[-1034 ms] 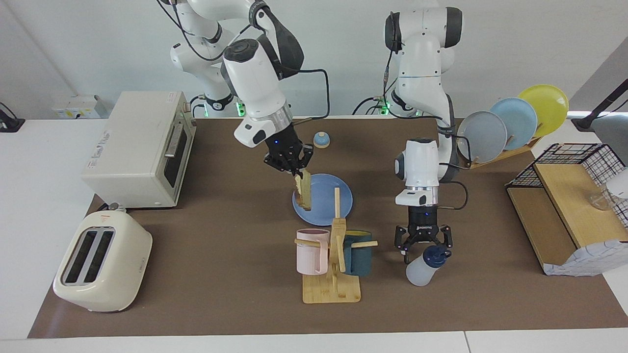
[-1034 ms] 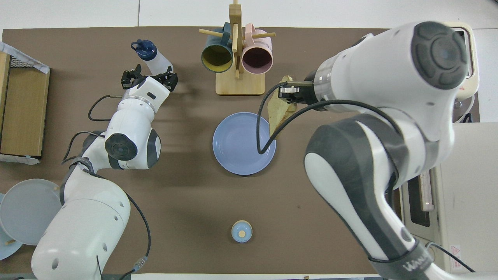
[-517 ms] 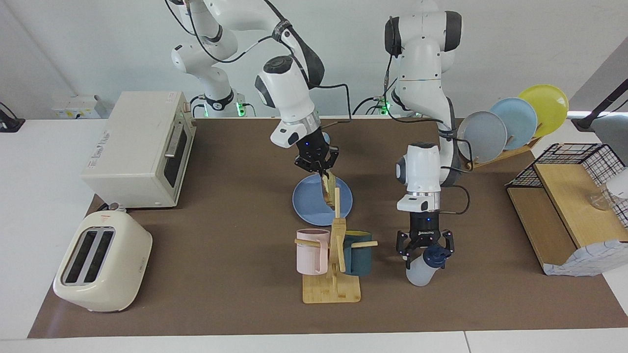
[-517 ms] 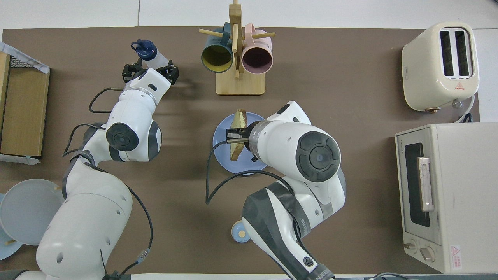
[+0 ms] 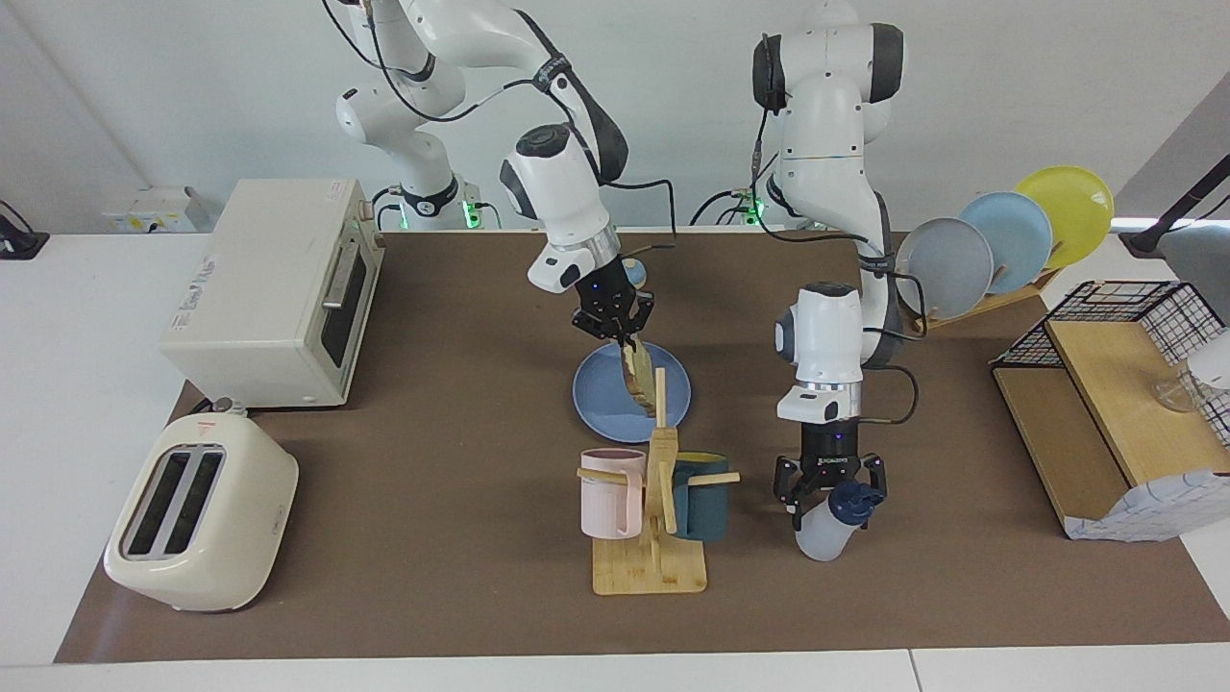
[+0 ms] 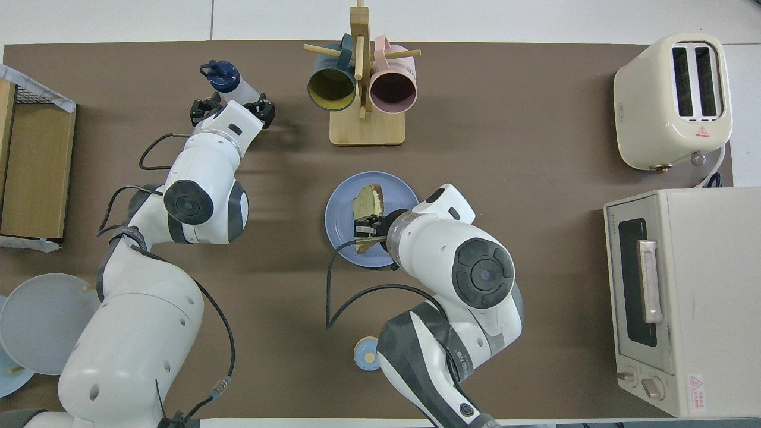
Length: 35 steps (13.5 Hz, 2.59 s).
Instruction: Put bread on plate and add seasoning
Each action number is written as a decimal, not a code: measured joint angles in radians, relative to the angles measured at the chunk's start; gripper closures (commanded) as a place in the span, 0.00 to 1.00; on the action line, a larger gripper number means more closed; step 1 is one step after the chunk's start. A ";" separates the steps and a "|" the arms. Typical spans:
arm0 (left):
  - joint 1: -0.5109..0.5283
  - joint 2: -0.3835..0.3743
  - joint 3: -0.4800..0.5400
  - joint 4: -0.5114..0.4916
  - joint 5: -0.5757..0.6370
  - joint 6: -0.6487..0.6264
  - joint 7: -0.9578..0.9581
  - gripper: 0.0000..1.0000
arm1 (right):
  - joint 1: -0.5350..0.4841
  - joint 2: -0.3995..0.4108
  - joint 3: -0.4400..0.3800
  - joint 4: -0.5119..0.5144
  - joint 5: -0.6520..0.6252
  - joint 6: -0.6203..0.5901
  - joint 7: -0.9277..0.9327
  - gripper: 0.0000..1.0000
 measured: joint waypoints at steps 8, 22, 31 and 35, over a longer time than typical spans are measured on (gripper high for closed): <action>0.008 0.001 0.000 0.025 0.000 -0.070 -0.003 1.00 | -0.047 -0.013 -0.012 0.018 -0.001 -0.071 -0.080 0.00; 0.037 -0.300 0.002 0.078 0.002 -0.647 0.416 1.00 | -0.113 -0.097 -0.006 0.098 0.000 -0.304 -0.133 0.00; 0.018 -0.671 -0.007 -0.069 0.023 -1.251 1.110 1.00 | -0.128 -0.148 -0.014 0.239 0.230 -0.610 -0.135 0.00; -0.114 -0.723 -0.021 -0.114 0.083 -1.331 1.127 1.00 | -0.136 -0.146 -0.014 0.299 0.397 -0.651 -0.070 0.01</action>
